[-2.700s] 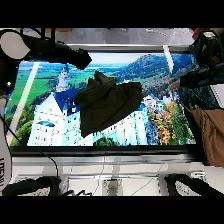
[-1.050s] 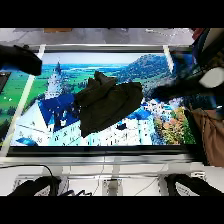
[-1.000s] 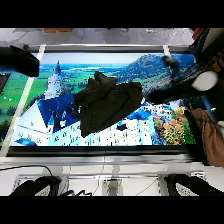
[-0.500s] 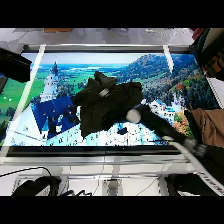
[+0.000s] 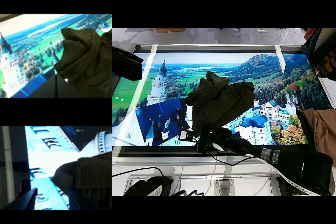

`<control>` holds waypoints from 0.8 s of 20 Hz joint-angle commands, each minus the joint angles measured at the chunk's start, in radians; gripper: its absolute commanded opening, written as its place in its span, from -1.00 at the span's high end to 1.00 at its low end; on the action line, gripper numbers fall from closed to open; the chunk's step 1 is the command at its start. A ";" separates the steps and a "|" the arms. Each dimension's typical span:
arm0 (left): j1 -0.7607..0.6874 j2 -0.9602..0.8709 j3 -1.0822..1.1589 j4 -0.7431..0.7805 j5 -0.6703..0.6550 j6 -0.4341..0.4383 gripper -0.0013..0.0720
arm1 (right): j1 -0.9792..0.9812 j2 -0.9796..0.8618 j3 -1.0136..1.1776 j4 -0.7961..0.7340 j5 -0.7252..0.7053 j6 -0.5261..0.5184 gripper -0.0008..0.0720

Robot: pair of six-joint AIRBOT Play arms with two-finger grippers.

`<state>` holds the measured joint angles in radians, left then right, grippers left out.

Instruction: Fold the clothes and pants, and hang the long-sleeved shirts on hangers.

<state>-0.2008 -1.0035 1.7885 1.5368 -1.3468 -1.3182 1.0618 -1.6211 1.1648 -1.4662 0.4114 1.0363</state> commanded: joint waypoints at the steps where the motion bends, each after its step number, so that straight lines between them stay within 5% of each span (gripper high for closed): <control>1: 0.001 0.001 0.000 0.000 0.003 -0.001 0.92 | -0.006 -0.029 0.026 -0.037 -0.074 -0.028 -0.26; 4: 0.001 0.000 0.000 0.000 0.004 0.000 0.92 | -0.050 -0.050 0.094 -0.030 -0.116 -0.028 -0.26; 16: 0.001 -0.002 0.000 0.000 0.015 -0.001 0.92 | -0.101 -0.234 0.288 0.017 0.101 -0.060 -0.27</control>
<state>-0.2008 -1.0046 1.7885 1.5368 -1.3346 -1.3190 0.9607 -1.8393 1.4326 -1.4811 0.4725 0.9825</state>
